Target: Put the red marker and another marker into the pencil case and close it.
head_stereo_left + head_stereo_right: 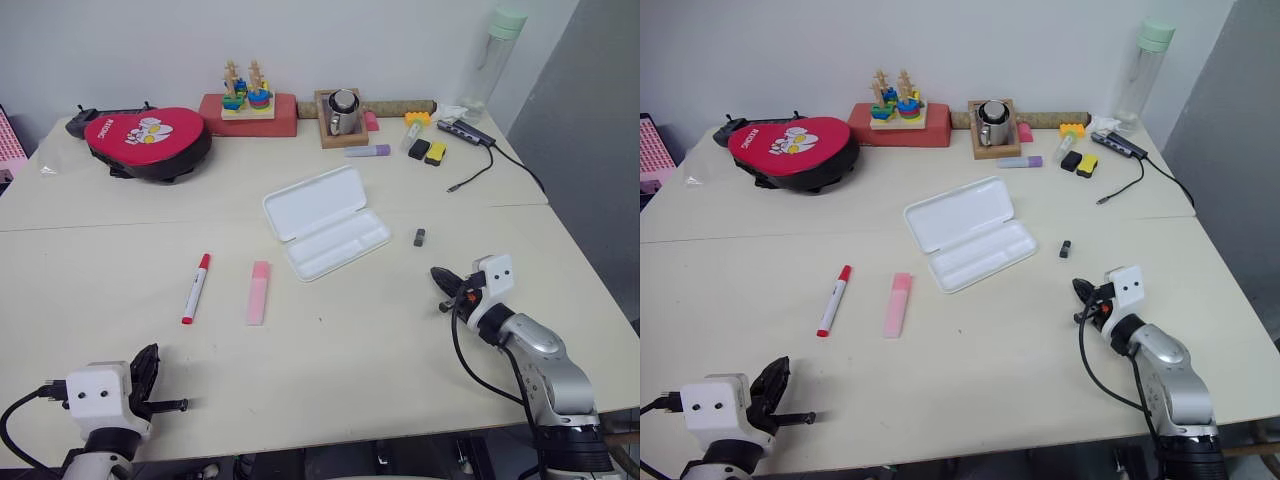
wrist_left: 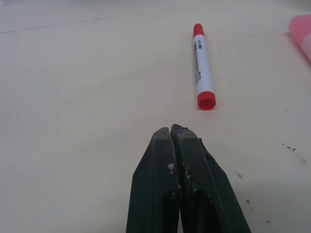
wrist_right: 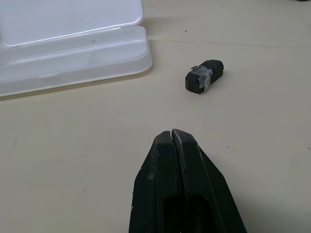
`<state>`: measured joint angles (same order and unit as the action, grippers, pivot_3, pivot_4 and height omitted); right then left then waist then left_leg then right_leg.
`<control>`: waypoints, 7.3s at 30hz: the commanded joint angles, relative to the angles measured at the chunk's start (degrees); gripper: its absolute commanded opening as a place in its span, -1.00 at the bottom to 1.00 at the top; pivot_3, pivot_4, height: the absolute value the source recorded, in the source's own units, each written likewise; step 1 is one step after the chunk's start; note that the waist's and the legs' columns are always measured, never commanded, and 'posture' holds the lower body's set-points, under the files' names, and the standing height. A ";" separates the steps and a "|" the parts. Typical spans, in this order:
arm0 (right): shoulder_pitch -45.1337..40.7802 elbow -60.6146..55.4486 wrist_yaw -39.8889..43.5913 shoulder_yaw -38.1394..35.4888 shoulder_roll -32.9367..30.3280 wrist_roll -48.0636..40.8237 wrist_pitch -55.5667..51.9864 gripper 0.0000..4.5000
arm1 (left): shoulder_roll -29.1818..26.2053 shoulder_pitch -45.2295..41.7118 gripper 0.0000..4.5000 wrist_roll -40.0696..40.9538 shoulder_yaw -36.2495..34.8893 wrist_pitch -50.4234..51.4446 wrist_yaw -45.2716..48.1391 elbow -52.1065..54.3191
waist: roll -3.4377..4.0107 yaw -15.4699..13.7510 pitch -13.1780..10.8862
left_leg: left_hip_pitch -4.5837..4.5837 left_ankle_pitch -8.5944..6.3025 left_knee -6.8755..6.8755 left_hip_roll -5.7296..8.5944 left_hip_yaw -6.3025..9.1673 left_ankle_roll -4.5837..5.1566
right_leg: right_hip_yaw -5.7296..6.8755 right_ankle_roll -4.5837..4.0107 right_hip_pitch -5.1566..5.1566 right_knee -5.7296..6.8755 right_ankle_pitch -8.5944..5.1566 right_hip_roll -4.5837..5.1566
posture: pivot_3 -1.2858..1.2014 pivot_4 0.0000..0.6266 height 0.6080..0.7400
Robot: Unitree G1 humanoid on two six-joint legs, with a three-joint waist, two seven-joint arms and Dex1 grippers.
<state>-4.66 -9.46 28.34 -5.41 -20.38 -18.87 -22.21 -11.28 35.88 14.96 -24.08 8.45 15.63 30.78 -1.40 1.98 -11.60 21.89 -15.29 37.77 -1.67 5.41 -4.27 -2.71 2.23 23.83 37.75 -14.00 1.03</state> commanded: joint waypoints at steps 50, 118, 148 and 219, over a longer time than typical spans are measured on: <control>-25.97 11.60 29.28 13.01 -13.57 2.81 5.92 0.98 | -22.62 -1.26 1.00 26.89 -12.27 24.70 13.38 12.41 | 0.00 0.77 -0.04 | -0.09 0.00 0.01 -0.03 -0.01 0.00 | 0.03 -0.03 -0.01 0.09 0.02 -0.02 | 0.03 -0.52 1.00; -58.94 68.70 54.21 25.82 -0.50 29.88 41.11 -0.98 | -25.90 -8.42 1.00 20.97 -4.50 28.63 16.13 13.31 | 0.04 1.36 -0.13 | -0.34 0.05 -0.73 -0.05 -0.06 -0.03 | 0.03 -0.11 0.19 0.25 0.28 -0.01 | 0.03 -0.52 1.00; -33.15 16.48 53.30 29.06 -9.54 23.04 15.67 -0.98 | -25.38 -11.40 1.00 15.54 0.13 25.20 17.73 8.53 | 0.03 1.23 -0.12 | -0.32 0.08 -0.72 -0.05 -0.04 -0.05 | 0.06 -0.10 0.19 0.25 0.28 0.00 | 0.03 -0.52 1.00; -37.13 -2.40 46.99 20.97 -17.53 3.17 -5.50 -0.02 | -22.21 -29.92 1.00 6.98 6.17 39.12 0.36 -4.90 | -0.05 0.80 -0.07 | -0.26 0.10 -0.70 -0.04 0.08 -0.01 | 0.15 -0.09 0.18 0.26 0.29 0.00 | 0.03 -0.52 1.00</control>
<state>-41.14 -9.83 75.76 16.87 -37.41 -14.75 -27.89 -32.48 6.03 23.63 -18.72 48.27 15.75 25.56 -1.45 2.78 -11.68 21.63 -15.18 37.07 -1.70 5.49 -4.28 -2.56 2.15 24.01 38.01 -13.71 1.02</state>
